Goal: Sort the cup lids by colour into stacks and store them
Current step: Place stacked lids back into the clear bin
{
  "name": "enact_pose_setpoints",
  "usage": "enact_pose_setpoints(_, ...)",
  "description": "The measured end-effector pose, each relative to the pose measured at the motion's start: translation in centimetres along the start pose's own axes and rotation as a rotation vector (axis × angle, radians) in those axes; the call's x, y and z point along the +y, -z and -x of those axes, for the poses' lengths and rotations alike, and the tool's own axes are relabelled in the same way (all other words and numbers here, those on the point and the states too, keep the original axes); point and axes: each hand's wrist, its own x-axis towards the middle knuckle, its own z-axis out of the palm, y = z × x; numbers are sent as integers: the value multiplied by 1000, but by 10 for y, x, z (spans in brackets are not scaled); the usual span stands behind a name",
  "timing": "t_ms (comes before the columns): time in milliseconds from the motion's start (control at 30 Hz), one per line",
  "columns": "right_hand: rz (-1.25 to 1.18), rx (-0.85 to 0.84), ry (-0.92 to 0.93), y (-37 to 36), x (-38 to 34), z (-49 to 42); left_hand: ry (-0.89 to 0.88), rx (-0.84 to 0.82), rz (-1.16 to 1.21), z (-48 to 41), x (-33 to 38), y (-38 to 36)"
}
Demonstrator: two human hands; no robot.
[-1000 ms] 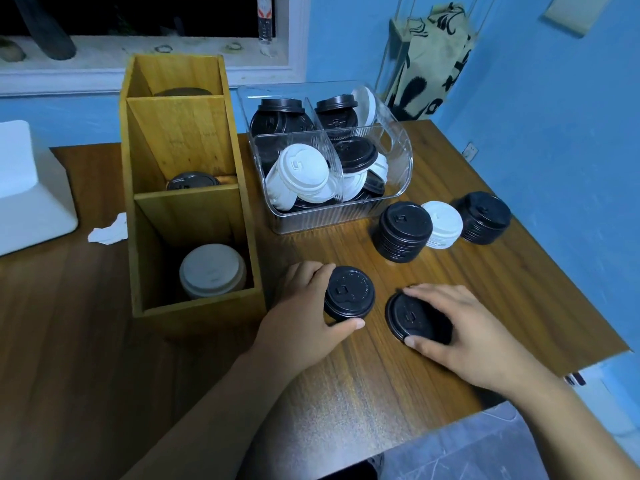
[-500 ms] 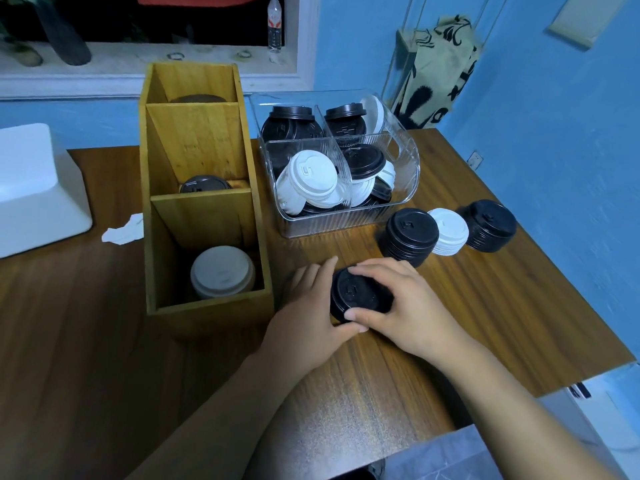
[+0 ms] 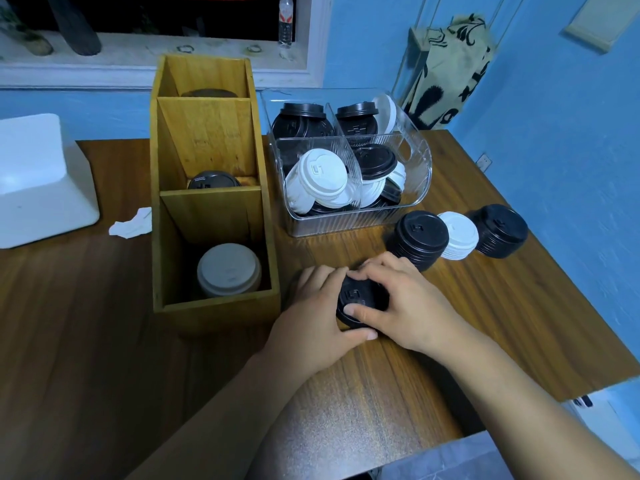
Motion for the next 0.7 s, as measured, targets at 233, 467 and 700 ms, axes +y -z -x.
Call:
enact_pose_setpoints(233,-100,207,45,46,-6,-30,-14,19,-17,1,3,1)
enact_pose_setpoints(467,-79,322,-217,87,-2,-114,-2,11,-18,2,3,2)
enact_pose_setpoints(700,33,234,-222,94,6,-140,9,2,-21,1,2,3)
